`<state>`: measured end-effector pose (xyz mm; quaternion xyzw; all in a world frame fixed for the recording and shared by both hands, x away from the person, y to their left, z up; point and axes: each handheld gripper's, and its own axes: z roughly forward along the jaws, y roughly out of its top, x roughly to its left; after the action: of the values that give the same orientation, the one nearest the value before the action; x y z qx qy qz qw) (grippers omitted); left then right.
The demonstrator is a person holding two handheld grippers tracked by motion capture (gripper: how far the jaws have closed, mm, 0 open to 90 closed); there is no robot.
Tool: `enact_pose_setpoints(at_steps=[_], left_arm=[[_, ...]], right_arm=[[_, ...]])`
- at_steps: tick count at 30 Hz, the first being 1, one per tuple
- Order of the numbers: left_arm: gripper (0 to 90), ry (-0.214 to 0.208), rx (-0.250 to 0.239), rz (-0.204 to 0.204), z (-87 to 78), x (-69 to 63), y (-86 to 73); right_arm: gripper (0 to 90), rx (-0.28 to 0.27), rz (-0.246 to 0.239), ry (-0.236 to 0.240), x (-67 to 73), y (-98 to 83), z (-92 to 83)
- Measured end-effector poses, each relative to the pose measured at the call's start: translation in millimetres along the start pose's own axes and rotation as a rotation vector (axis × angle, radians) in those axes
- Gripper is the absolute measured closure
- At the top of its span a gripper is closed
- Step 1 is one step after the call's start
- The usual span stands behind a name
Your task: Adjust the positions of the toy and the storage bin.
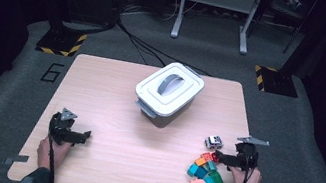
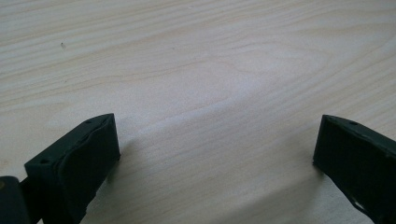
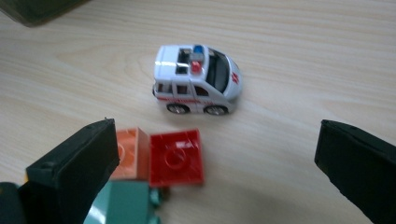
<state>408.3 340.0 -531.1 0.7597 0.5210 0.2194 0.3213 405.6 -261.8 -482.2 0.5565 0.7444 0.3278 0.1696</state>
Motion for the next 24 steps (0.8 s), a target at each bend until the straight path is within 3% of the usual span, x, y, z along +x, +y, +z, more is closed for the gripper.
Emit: enact_pose_setpoints(at_steps=[5, 8, 9, 12, 18, 21, 24], left_arm=[[0.0, 0.0, 0.0, 0.0, 0.0, 0.0, 0.0], [0.0, 0.0, 0.0, 0.0, 0.0, 0.0, 0.0], [0.0, 0.0, 0.0, 0.0, 0.0, 0.0, 0.0], [0.0, 0.003, -0.007, -0.001, 0.6, -0.2, -0.2], [0.0, 0.002, -0.005, 0.001, 0.5, -0.1, 0.1], [0.0, 0.001, -0.004, 0.002, 0.5, 0.1, 0.2], [0.0, 0.0, -0.003, 0.002, 0.4, 0.1, 0.2]], right_arm=[[0.0, -0.021, -0.008, -0.02, -8.5, -20.9, -6.3], [0.0, -0.032, 0.015, -0.041, -16.6, -36.4, -7.7], [0.0, -0.037, -0.001, -0.058, -20.2, -43.2, -6.7], [0.0, -0.04, -0.006, -0.068, -21.2, -48.1, -5.7], [0.1, -0.03, -0.07, -0.073, -22.4, -54.7, 0.6], [0.1, 0.004, -0.097, -0.074, -20.4, -55.0, 4.4], [0.1, -0.005, -0.085, -0.07, -20.6, -56.3, 4.4]])
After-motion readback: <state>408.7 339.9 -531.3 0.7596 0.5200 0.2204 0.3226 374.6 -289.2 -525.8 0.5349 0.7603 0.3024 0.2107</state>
